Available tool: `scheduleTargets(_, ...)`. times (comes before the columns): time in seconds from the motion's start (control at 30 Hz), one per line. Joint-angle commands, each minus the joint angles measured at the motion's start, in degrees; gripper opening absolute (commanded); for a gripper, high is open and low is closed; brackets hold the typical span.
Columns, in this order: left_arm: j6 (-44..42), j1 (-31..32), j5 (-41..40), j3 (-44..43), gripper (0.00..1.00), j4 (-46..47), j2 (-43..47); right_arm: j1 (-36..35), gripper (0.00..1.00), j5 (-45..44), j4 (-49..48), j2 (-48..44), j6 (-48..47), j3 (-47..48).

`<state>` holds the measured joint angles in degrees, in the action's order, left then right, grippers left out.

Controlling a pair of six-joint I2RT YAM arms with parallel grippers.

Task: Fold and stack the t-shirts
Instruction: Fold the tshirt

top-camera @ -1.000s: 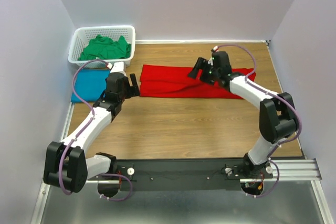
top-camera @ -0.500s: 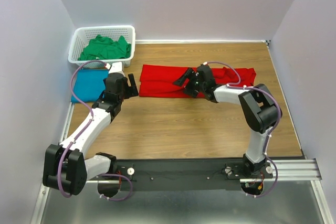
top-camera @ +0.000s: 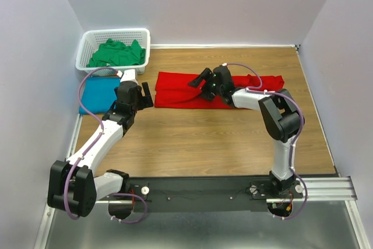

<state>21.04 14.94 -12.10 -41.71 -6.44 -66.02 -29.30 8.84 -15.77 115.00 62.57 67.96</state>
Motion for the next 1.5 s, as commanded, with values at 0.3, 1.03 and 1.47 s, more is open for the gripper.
scheduleTargets(0.3, 0.4, -0.3, -2.1, -1.7, 0.88, -1.6, -0.3, 3.7, 0.89, 0.6, 2.8, 11.1, -0.2, 18.5)
scheduleTargets(1.03, 1.0, -0.3, -4.5, -1.6, 0.88, -1.5, 1.4, -6.6, 0.88, 12.3, -8.8, 10.9, 5.2, 10.7)
scheduleTargets(1.47, 1.1, -0.4, -3.4, -1.7, 0.88, -1.6, 2.1, -8.8, 0.88, 8.3, -7.3, 19.9, 6.3, 21.4)
